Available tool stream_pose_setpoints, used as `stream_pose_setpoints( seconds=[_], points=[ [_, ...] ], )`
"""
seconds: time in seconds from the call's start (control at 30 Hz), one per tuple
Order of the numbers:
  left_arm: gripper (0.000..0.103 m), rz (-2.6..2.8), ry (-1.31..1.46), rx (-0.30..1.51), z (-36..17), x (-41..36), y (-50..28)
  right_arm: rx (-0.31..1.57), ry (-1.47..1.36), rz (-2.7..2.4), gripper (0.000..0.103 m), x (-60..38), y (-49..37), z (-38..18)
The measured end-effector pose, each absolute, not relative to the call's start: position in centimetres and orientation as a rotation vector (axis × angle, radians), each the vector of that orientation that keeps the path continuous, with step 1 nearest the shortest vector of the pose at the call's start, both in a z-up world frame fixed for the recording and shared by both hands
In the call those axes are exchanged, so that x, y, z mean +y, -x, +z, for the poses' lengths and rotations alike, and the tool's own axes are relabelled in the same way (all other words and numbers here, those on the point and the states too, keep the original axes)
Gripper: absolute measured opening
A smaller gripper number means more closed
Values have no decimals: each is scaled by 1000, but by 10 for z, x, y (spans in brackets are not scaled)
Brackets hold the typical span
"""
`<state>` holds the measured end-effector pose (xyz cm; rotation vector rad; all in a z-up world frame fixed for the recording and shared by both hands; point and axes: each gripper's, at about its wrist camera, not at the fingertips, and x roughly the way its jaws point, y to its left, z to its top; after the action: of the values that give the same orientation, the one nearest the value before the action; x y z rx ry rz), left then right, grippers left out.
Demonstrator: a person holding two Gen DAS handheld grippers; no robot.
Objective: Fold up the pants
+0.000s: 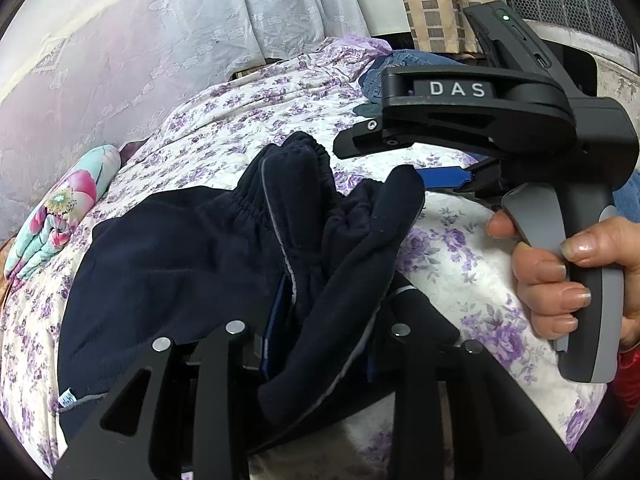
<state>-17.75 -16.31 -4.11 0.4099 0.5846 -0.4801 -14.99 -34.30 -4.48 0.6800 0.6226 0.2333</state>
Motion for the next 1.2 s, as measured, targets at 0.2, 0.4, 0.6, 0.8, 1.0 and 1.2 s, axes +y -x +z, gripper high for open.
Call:
stream_pose_setpoints(
  seconds=[0.2, 0.4, 0.6, 0.8, 1.0, 1.2],
  points=[
    [36, -477, -396, 581, -40, -159, 180, 623, -677, 231, 89, -342, 150, -44],
    [82, -599, -238, 562, -20, -129, 203, 623, -677, 232, 89, -342, 150, -44],
    [89, -511, -252, 400, 10, -91, 232, 578, -663, 192, 89, -344, 159, -38],
    [89, -357, -19, 526, 11, -28, 175, 483, -418, 152, 91, -307, 179, 2],
    [89, -276, -105, 653, -39, -25, 152, 702, -238, 27, 95, -300, 170, -18],
    [92, -299, -64, 653, -40, -16, 158, 586, -314, 46, 90, -320, 192, 12]
  ],
)
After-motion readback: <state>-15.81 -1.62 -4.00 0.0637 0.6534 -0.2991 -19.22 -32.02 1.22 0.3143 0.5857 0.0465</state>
